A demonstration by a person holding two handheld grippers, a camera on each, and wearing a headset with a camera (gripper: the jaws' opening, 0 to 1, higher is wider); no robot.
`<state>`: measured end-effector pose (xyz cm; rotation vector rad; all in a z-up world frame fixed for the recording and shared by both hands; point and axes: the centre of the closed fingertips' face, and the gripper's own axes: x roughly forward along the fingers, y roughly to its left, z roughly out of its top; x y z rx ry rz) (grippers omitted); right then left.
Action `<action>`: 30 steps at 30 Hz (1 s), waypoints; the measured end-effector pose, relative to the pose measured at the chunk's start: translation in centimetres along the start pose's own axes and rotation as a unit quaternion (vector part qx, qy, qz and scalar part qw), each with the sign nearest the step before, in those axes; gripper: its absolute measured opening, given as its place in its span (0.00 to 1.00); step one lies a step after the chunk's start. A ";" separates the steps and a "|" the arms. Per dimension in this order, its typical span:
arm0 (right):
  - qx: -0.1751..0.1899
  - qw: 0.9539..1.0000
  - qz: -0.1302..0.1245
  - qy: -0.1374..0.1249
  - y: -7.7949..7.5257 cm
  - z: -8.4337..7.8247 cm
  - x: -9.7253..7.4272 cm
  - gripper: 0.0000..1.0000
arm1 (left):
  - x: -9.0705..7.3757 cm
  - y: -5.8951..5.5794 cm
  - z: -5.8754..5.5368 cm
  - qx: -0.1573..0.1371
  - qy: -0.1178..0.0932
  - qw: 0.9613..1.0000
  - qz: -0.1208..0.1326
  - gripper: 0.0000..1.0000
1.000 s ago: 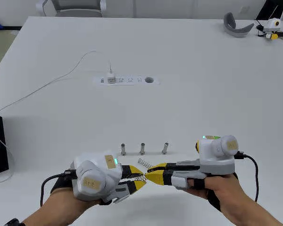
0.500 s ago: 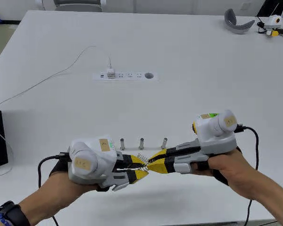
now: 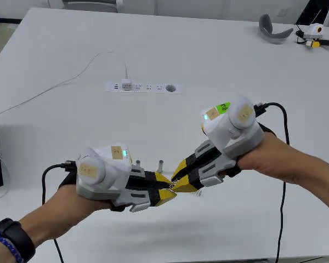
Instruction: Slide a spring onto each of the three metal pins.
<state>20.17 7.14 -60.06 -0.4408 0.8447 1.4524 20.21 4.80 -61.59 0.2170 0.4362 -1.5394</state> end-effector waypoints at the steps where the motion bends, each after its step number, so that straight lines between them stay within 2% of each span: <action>1: -0.009 1.000 0.003 0.012 0.1 -0.1 0.0 0.12 | 0.0 -0.1 0.1 0.002 0.000 1.000 -0.001 0.10; 7: -0.027 0.999 0.013 0.029 0.4 -0.1 0.2 0.13 | 0.0 -0.4 0.1 0.006 0.000 1.000 -0.005 0.10; 13: -0.035 0.998 0.025 0.042 0.7 -0.8 0.8 0.13 | -0.1 -0.6 0.0 0.007 0.004 1.000 -0.010 0.10; 24: -0.021 0.999 0.028 0.039 0.8 -1.0 1.1 0.12 | 0.0 -0.9 -0.5 0.010 0.006 1.000 -0.011 0.10; 30: -0.017 0.999 0.023 0.039 0.6 -1.2 1.7 0.12 | -0.1 -0.9 -1.5 -0.001 0.017 1.000 -0.005 0.11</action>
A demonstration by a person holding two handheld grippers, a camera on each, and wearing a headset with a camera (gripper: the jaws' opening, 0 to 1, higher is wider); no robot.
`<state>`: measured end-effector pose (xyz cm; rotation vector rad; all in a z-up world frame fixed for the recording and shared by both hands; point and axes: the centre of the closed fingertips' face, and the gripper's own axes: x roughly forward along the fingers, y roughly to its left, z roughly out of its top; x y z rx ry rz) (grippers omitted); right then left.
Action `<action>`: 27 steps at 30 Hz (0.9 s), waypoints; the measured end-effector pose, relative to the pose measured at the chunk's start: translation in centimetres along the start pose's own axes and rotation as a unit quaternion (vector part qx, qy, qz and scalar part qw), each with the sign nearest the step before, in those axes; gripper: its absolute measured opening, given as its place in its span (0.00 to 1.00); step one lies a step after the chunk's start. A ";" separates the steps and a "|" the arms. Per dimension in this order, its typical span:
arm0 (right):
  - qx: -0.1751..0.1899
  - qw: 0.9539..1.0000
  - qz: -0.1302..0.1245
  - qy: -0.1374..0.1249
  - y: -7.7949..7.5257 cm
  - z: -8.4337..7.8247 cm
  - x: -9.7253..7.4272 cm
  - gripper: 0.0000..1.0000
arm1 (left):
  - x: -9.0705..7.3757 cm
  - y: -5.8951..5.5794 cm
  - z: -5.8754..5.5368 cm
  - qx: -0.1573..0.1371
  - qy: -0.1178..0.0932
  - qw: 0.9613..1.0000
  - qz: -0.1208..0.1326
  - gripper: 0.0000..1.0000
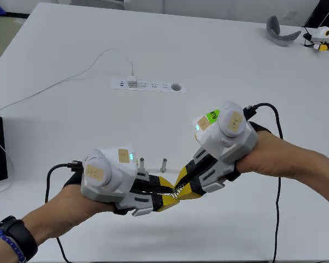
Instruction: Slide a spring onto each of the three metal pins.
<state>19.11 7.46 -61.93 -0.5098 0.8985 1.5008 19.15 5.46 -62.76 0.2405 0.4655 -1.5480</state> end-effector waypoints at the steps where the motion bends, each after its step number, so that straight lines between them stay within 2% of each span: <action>1: 0.000 1.000 0.001 0.000 0.0 0.0 0.0 0.12 | -0.1 0.0 -0.2 -0.001 0.002 1.000 0.001 0.11; 7: 0.008 1.000 -0.006 -0.002 -0.3 -0.3 0.2 0.12 | -0.7 0.4 -2.3 -0.013 0.019 1.000 0.014 0.16; 13: 0.020 1.000 -0.015 0.005 -0.7 -1.3 0.6 0.12 | -1.6 1.1 -4.4 -0.043 0.026 0.998 0.040 0.18; 15: 0.019 1.000 -0.021 0.008 -0.9 -1.6 0.7 0.12 | -1.9 1.4 -4.8 -0.049 0.026 0.997 0.050 0.19; 22: 0.033 0.999 -0.036 0.016 -1.5 -2.7 1.2 0.12 | -2.9 2.7 -6.4 -0.070 0.032 0.993 0.090 0.21; 24: 0.030 0.998 -0.048 0.018 -2.1 -3.0 1.3 0.12 | -3.3 3.4 -6.9 -0.075 0.035 0.991 0.108 0.25; 27: 0.034 0.998 -0.052 0.021 -2.5 -3.5 1.5 0.12 | -3.7 4.1 -7.7 -0.086 0.040 0.988 0.123 0.30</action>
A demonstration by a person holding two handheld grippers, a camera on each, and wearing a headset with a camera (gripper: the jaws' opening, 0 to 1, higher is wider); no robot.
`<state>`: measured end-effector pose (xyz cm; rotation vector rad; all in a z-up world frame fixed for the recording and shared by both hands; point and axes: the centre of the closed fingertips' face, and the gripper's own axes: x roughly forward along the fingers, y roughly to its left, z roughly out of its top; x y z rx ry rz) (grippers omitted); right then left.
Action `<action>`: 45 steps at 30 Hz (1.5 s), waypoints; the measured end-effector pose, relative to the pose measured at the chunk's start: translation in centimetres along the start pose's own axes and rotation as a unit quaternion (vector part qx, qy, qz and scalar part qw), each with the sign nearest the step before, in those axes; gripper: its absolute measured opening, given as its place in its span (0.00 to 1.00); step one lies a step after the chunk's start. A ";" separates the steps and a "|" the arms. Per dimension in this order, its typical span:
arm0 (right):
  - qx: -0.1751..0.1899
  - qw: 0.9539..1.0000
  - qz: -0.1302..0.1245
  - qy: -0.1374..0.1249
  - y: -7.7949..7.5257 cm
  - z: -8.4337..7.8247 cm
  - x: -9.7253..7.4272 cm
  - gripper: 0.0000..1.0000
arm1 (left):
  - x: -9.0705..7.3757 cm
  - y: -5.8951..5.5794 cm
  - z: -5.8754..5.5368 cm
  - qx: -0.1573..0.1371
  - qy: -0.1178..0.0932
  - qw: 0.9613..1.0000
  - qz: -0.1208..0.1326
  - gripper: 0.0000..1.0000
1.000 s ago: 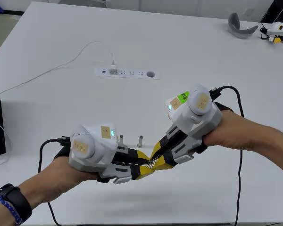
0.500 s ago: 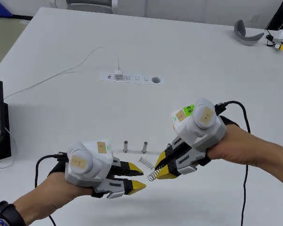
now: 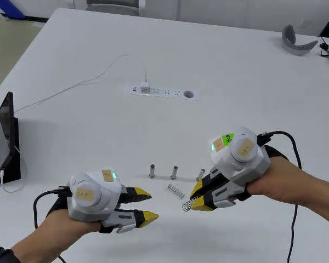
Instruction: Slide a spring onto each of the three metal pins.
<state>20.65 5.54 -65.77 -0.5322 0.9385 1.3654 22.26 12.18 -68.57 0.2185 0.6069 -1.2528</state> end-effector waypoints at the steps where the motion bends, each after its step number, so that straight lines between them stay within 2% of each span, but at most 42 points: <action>1: 0.000 1.000 -0.003 0.003 -0.3 -0.3 0.2 0.12 | -0.2 0.3 -0.2 -0.002 0.000 1.000 0.010 0.30; 13: 0.010 1.000 -0.013 0.013 -2.0 -1.2 1.5 0.12 | -2.0 2.1 -2.4 -0.041 0.001 0.998 0.057 0.41; 19: 0.013 1.000 -0.016 0.017 -3.2 -0.9 1.8 0.12 | -2.8 3.1 -2.9 -0.053 0.000 0.995 0.083 0.49; 26: 0.011 1.000 -0.015 0.023 -4.3 -0.3 2.3 0.12 | -3.7 3.9 -3.3 -0.068 -0.003 0.993 0.101 0.56; 45: -0.009 0.999 -0.015 0.036 -7.2 1.9 3.2 0.12 | -5.4 5.7 -3.9 -0.094 -0.013 0.986 0.135 0.65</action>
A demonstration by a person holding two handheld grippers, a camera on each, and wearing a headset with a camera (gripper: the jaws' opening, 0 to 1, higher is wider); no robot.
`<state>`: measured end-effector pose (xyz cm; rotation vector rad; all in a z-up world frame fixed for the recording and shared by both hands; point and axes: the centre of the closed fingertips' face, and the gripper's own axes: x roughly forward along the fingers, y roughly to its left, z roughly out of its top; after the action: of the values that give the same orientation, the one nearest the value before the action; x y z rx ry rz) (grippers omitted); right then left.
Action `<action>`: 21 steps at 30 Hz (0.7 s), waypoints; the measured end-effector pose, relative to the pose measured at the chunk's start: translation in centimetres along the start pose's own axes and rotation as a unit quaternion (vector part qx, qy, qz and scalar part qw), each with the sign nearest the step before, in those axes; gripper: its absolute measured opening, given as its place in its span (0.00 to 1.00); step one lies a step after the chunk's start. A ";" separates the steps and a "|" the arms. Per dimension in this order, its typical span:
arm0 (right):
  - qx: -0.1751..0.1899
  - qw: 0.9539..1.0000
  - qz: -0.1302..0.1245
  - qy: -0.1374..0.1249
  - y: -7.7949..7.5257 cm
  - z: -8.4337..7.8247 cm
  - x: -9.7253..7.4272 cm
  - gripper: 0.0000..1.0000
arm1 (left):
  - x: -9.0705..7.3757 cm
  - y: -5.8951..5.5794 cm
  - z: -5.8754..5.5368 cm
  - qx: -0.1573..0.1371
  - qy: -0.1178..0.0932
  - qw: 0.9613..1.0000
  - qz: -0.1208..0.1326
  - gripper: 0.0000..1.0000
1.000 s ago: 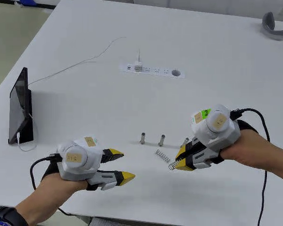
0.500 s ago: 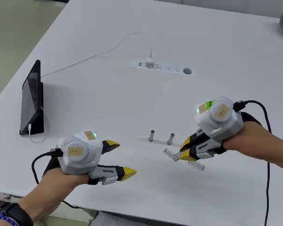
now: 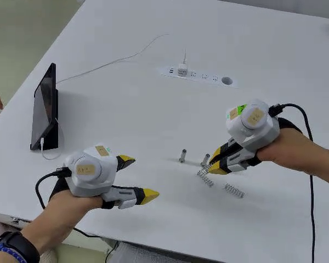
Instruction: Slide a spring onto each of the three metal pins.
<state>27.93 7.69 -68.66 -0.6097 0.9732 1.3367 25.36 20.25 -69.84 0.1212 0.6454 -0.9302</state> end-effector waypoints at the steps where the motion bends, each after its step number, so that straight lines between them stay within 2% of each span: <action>1: -0.001 1.000 0.001 0.001 -0.2 0.2 0.1 0.12 | -0.1 0.1 0.0 -0.001 -0.001 1.000 0.001 0.65; 13: -0.011 1.000 -0.005 0.022 -1.9 1.2 1.2 0.12 | -0.7 0.5 0.1 -0.006 -0.006 1.000 0.010 0.67; 16: -0.009 0.999 -0.009 0.031 -3.1 1.0 1.5 0.12 | -0.8 0.6 0.1 -0.008 -0.008 1.000 0.011 0.67; 21: -0.004 0.999 -0.016 0.034 -4.0 1.1 1.9 0.12 | -1.1 0.9 0.0 -0.013 -0.010 1.000 0.015 0.67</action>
<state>32.01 8.88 -70.37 -0.6768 1.0096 1.2988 25.64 21.55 -69.38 0.0985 0.6363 -0.8925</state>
